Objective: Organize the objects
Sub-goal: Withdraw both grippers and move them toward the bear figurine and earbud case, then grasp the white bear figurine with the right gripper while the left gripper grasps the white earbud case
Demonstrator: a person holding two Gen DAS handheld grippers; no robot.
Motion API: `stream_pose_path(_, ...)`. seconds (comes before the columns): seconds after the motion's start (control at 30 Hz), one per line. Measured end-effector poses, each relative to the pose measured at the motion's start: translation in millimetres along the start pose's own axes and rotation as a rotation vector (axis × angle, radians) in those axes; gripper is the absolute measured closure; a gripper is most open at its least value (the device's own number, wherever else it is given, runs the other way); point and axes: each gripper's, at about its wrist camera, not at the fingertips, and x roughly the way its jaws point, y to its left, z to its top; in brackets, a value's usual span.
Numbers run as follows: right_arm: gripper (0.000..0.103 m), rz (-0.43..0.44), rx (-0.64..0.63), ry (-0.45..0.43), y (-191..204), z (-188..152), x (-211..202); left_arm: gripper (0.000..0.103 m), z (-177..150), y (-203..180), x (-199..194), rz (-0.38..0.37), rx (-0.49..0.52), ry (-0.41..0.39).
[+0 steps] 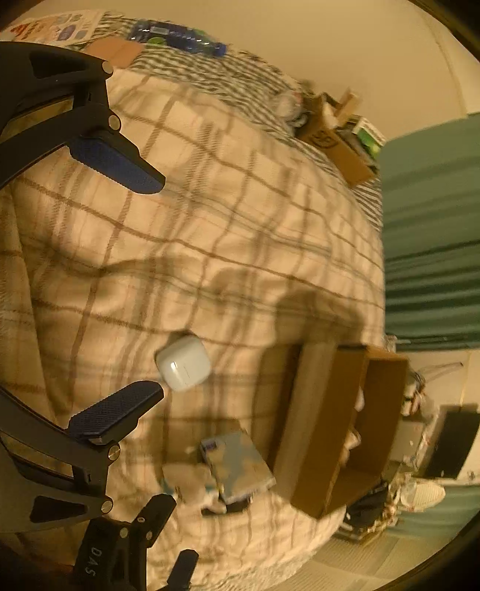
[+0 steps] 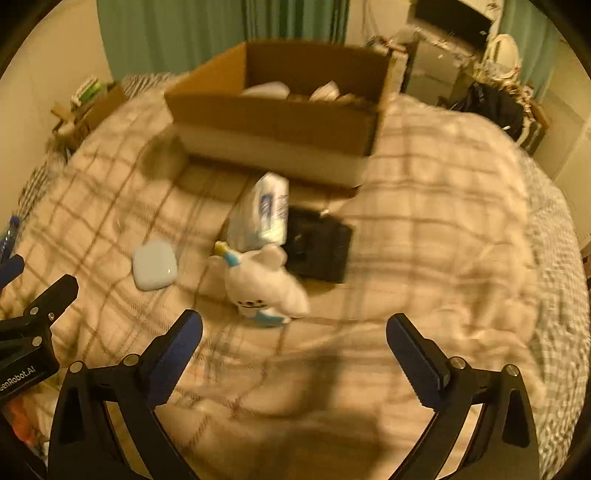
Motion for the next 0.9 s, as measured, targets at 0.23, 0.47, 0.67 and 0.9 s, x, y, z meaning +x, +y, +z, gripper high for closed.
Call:
stream_pose_path(0.23, 0.026, 0.056, -0.005, 0.055, 13.8, 12.6, 41.2, 0.000, -7.5, -0.4, 22.0, -0.030, -0.020, 0.059)
stream_pose_path(0.47, 0.050, 0.068, -0.004, 0.040, 3.6, 7.3, 26.9, 0.000, -1.5, -21.0, 22.7, -0.067, 0.041, 0.065)
stream_pose_path(0.67, 0.055, 0.042, 0.022, -0.057, -24.3, 5.5, -17.4, 0.000, 13.3, -51.8, 33.1, -0.123, 0.089, 0.073)
stream_pose_path(0.9, 0.055, 0.018, 0.065, -0.114, -50.0, 16.4, -27.4, 0.007, 17.8, -73.2, 71.6, -0.100, 0.131, 0.119)
